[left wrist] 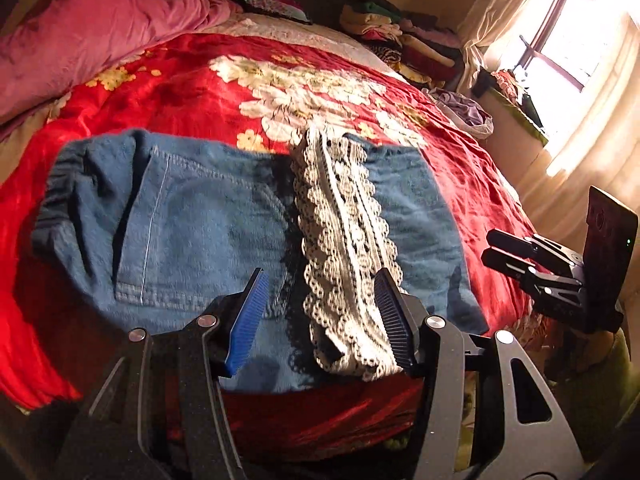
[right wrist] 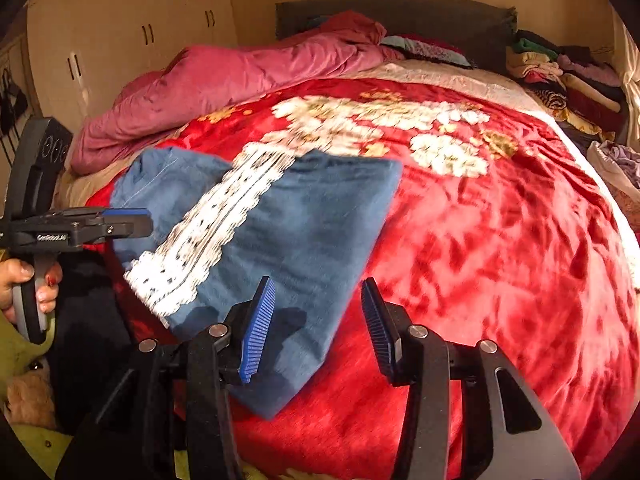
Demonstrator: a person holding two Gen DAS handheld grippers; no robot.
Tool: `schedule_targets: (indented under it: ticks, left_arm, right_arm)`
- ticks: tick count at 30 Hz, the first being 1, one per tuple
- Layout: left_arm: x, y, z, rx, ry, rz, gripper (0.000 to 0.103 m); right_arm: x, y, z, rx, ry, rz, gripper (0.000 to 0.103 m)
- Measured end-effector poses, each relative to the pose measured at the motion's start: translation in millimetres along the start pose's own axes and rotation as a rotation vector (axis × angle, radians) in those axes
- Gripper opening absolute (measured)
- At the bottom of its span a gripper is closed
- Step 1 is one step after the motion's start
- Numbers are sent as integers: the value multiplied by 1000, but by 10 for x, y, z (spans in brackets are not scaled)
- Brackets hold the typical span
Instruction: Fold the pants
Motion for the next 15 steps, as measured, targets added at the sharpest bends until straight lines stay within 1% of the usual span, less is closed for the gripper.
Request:
schedule_targets:
  ticks: [3, 5, 7, 9, 10, 11, 14, 15]
  left_arm:
    - [-177, -260, 11, -2, 7, -6, 47]
    - [-340, -427, -27, 8, 13, -19, 47]
    - [-526, -584, -75, 8, 2, -38, 47]
    - [-690, -705, -176, 49, 0, -51, 47]
    - [-761, -747, -207, 64, 11, -64, 47]
    - [-814, -779, -238, 79, 15, -66, 47]
    - [-993, -835, -297, 101, 34, -86, 47]
    - [-1053, -835, -322, 128, 62, -99, 47]
  right_arm:
    - [-126, -234, 131, 1, 16, 12, 44]
    - [-295, -369, 205, 10, 38, -6, 45]
    - [-482, -490, 305, -19, 21, -20, 45]
    - [-652, -579, 422, -67, 5, -41, 45]
    - [-740, -621, 485, -95, -6, -56, 45]
    - [-809, -659, 542, -118, 5, -64, 45]
    - [-987, -731, 622, -156, -8, -97, 46]
    - [-1037, -746, 632, -172, -31, -108, 46]
Point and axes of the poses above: each gripper's, at about its wrist camera, not at the fingertips, and x roughly against the way its jaws point, z to its right, y to its underside, the point moved 1 cm from there along -x, roughly the way its jaws point, and after that the axes turned 8 degrees about z, right-handed, at the moved point
